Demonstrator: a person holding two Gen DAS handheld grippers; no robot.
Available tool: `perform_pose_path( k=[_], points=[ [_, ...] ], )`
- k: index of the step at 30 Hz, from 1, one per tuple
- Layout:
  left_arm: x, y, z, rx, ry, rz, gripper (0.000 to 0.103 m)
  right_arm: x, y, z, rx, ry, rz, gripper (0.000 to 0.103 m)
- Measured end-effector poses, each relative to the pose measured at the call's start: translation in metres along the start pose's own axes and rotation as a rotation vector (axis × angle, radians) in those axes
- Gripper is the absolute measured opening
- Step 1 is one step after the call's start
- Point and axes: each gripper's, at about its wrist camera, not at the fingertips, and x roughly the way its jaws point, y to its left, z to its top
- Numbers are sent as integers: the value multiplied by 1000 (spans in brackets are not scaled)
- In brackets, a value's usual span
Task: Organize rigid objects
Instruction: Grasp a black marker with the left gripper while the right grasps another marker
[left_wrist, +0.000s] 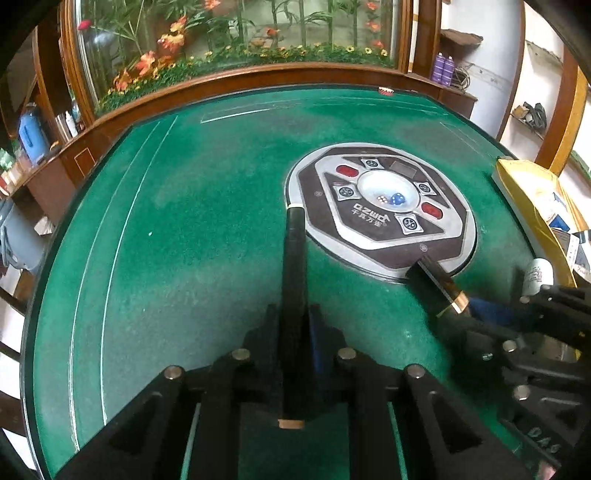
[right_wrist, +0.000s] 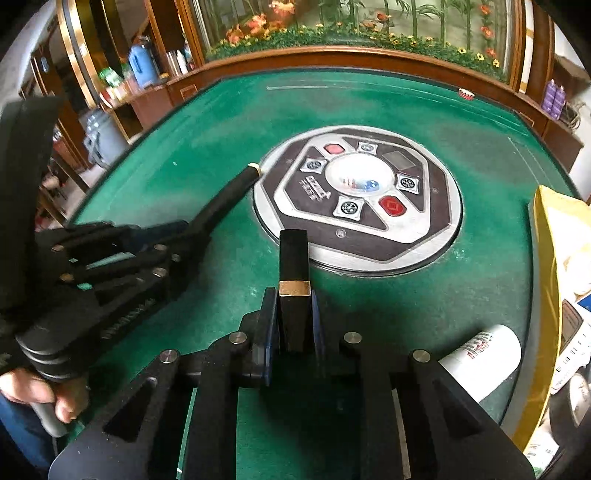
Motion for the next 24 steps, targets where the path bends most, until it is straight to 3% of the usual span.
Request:
perform_pose_path(
  k=[10,24],
  points=[
    [-11,-3,1,-22,-53,-29,13,-10,-7,0,37,-38,35,17],
    [-18,-14,0,26,-111,51,13,-7,-15,-1,72,-37,32,17]
  ],
)
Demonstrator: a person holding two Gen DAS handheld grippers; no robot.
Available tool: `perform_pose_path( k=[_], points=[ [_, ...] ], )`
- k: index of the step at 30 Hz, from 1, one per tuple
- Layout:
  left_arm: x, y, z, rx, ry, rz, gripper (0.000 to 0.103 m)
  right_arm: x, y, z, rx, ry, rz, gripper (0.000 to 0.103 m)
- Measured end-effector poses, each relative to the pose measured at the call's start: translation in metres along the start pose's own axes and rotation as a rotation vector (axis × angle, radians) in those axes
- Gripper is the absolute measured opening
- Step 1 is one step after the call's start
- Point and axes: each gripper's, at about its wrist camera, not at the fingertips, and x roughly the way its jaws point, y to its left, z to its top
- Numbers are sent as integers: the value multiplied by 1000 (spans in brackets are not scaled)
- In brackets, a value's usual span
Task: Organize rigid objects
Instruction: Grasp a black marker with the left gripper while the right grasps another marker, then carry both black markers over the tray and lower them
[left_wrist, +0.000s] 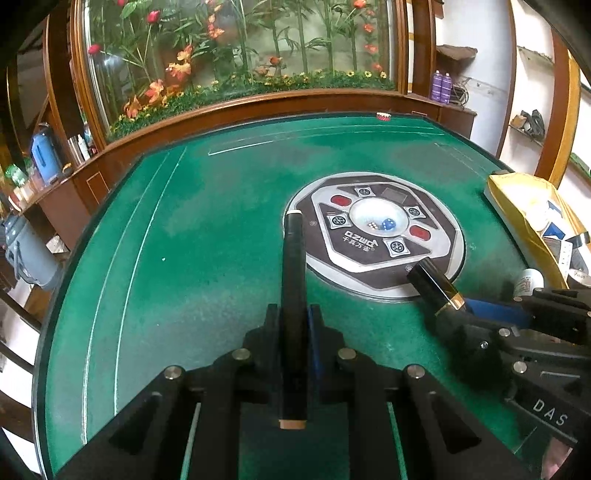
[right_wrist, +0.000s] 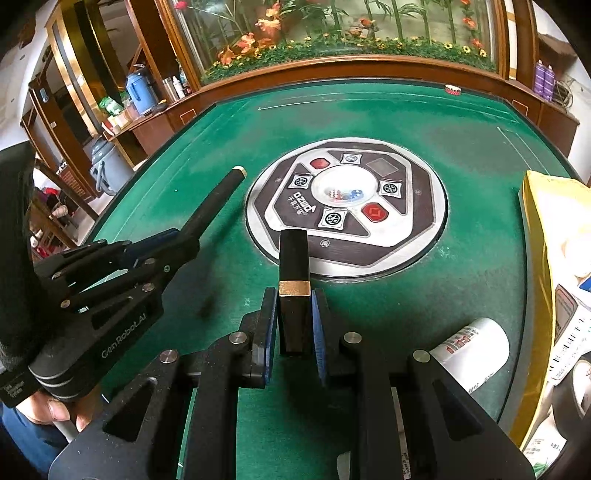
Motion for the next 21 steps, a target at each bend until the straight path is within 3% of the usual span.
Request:
perform_pose_path(
  k=[13,21],
  points=[
    [-8,0,1,-9,-31,-9,13,-10,-12,-1,45,-30,1,17],
    [-20,-3,3,-37,-69,-76,13,-29,-26,-5,106,-77,19,17]
  ],
)
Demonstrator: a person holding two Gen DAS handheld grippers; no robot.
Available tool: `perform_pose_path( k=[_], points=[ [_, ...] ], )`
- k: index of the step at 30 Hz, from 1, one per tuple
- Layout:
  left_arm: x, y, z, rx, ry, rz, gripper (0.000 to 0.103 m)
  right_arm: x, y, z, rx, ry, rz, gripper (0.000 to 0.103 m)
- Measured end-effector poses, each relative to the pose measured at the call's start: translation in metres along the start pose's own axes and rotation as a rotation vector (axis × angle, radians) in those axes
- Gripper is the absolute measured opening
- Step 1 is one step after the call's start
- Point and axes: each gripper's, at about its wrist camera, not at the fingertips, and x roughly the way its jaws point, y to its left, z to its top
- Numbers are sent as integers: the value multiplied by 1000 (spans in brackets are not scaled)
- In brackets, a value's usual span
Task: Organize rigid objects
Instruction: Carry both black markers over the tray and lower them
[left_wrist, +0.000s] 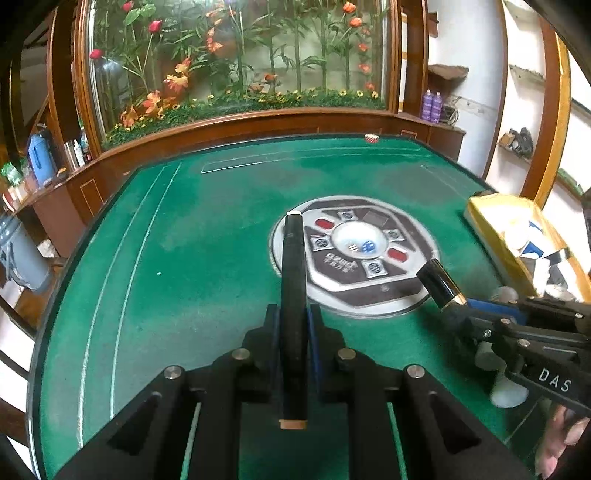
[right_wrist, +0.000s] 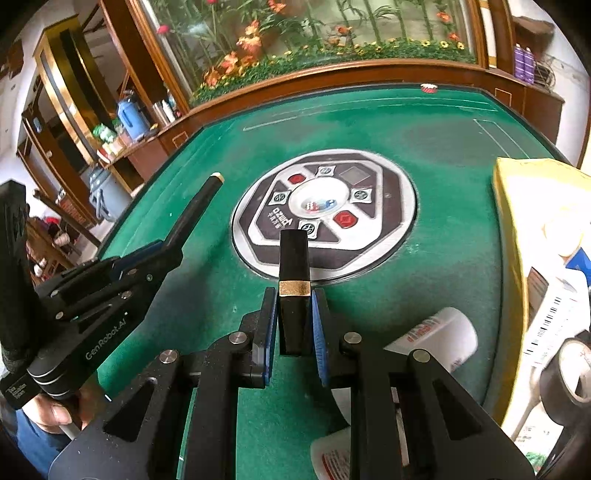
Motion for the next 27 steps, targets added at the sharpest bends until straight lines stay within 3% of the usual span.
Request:
perform_pose_path(
  k=[6,10,14,22,27],
  points=[
    [-13,-27,7,19,-27,-68,13,-34,-22,-3,61,-49,15,17],
    [-20,-64,14,29,-32,-159,14,-59,-38,-6,80,-84,0,17],
    [-30,-105,17,56,-44,-244,14,-107,-73,-18,120,-168,-87,17],
    [-37,-183,14,109,10,-438,14,-158,-146,-49,248,-217,-211,17],
    [-26,-219,4,141,63,-463,14,-163,-166,-60,277,-203,-252,17]
  ],
)
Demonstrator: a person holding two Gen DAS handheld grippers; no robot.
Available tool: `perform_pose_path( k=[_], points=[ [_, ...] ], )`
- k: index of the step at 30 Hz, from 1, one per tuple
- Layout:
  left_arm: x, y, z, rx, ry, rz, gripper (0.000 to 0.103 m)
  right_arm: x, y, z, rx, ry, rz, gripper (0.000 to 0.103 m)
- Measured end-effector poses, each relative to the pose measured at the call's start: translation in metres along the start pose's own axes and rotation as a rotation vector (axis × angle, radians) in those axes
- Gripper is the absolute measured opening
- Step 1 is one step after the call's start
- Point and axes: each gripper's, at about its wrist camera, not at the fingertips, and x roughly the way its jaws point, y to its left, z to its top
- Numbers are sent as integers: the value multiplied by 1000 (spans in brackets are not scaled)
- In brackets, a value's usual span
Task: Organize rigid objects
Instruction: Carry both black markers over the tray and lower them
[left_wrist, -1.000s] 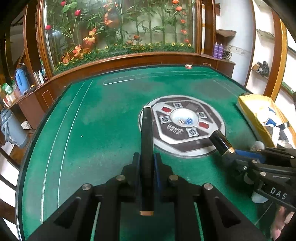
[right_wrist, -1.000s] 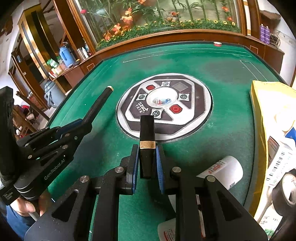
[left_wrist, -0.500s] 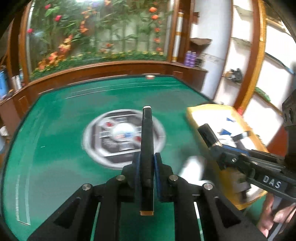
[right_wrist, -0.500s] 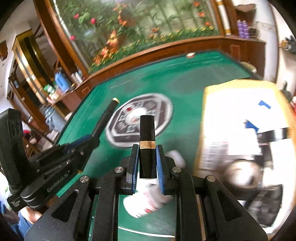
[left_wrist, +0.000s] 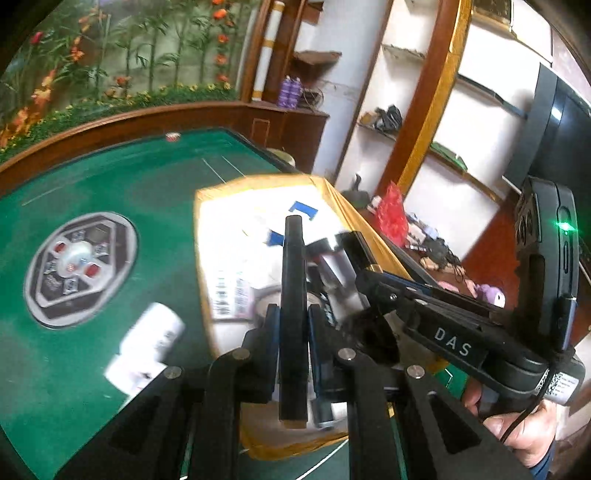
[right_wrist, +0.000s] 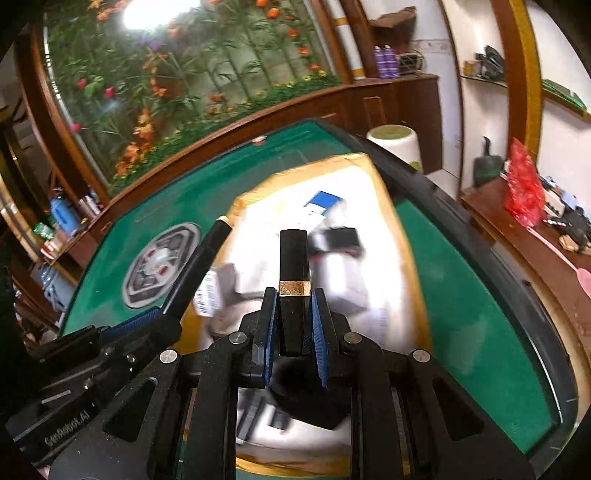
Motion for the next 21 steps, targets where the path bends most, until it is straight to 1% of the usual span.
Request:
perform_pose_path(
  k=[2,4,6,7,9,17,18,21],
  points=[
    [7,-3,-1,1,20,-2,14,3,-9,-2,4,10,-37,17],
    [12,-6,-3,-2,33,2,14,5,-16,-2,16,20,-45,17],
    [13,-7,-3,2,26,11,14,9,-22,-1,20,29,-56,17],
    [11,-7,-5,1,24,12,14,9,-22,-1,20,29,-56,17],
    [11,-9,-6,1,21,12,14,11,-24,-2,12,31,-83,17],
    [18,-21,-12,25,61,-17,14,13,-27,-3,12,32,-105,17],
    [18,-22,-13,27,61,-19,15,13,-25,-3,5,38,-118,17],
    [15,-25,-14,39,58,-24,15,12,-24,-3,11,41,-121,17]
  ],
)
